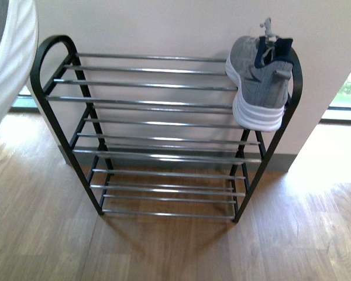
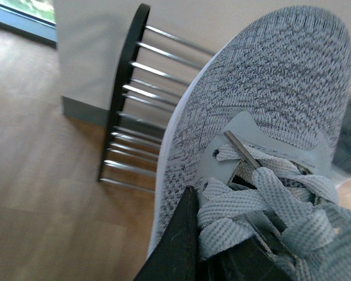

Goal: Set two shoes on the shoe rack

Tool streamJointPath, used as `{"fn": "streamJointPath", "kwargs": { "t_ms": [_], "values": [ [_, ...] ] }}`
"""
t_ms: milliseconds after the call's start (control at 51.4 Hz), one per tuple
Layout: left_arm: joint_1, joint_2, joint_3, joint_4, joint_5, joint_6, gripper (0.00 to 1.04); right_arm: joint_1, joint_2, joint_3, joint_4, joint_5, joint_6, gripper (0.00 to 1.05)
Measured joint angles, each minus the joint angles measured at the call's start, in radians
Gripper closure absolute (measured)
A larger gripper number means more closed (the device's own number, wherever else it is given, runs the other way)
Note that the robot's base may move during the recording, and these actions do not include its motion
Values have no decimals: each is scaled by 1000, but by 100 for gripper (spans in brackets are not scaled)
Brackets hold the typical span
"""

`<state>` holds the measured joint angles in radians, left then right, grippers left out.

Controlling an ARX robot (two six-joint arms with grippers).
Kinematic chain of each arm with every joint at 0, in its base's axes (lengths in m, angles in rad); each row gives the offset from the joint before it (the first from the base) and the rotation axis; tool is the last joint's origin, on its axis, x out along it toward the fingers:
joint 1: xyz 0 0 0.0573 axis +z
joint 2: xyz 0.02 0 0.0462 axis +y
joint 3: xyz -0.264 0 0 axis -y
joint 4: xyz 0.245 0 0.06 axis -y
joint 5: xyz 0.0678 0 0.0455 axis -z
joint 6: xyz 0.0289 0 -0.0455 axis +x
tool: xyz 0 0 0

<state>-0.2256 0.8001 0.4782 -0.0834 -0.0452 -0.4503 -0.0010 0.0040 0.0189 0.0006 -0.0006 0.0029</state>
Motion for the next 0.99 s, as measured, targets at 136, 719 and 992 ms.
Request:
{"fn": "streamJointPath", "kwargs": {
  "t_ms": [136, 719, 992],
  "values": [
    [-27, 369, 264, 141, -16, -151, 103, 0, 0, 0, 0, 1, 0, 9],
    [-149, 1188, 924, 24, -36, -291, 103, 0, 0, 0, 0, 1, 0, 9],
    [-221, 1447, 1283, -112, -30, -315, 103, 0, 0, 0, 0, 1, 0, 9]
  ]
}}
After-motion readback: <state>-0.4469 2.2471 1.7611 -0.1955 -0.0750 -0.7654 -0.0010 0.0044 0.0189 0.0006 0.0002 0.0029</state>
